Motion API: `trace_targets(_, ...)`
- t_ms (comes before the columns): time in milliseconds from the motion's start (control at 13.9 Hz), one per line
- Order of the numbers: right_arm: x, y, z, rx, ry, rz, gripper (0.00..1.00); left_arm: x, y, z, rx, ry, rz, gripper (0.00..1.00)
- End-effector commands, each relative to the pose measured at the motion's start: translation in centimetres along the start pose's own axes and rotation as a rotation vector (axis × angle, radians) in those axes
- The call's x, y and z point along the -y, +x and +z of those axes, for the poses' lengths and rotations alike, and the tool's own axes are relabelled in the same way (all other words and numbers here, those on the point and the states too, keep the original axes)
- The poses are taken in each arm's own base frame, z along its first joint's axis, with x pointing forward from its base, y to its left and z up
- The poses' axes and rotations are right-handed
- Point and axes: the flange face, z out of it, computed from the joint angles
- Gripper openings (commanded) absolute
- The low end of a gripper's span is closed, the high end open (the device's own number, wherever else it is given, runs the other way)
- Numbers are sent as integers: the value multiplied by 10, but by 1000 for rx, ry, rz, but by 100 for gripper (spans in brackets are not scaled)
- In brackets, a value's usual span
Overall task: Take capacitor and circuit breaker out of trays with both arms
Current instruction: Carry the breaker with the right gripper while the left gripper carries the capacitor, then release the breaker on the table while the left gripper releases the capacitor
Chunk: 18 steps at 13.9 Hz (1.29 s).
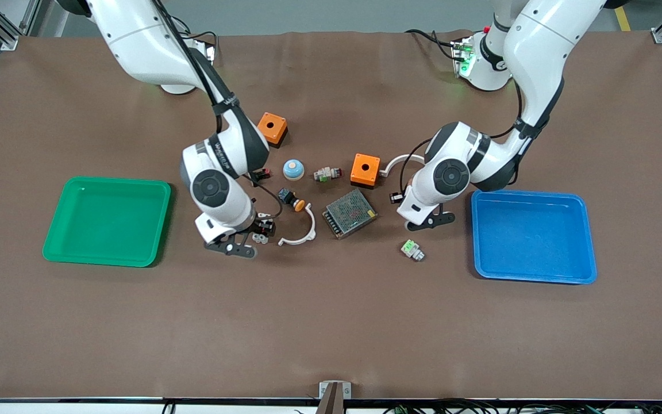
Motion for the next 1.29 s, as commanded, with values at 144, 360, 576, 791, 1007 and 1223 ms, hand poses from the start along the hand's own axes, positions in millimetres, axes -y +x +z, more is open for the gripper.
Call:
trace_targets(144,-68,61,-65,6,18,-97,100,0,5,9,-17,2,-15,11)
trace_targets(360,-146,89,-108,10,24,-165,100,2,6,15,-12,10,-13,58)
trace_targets(576,-217,101,-148,49,16,-191,100,4,15,-28,-89,40,13,100)
trace_targets(791,-255,105,-199,92,-31,-188,100,21,46,-120,-104,76,-45,100)
trace_targets(1007,-276,105,-239,93,-47,-161,100,34,68,-200,-151,79,-86,100)
trace_targets(1223,-287,105,-252,91,-39,-139,100,60,66,-273,-274,53,-91,100)
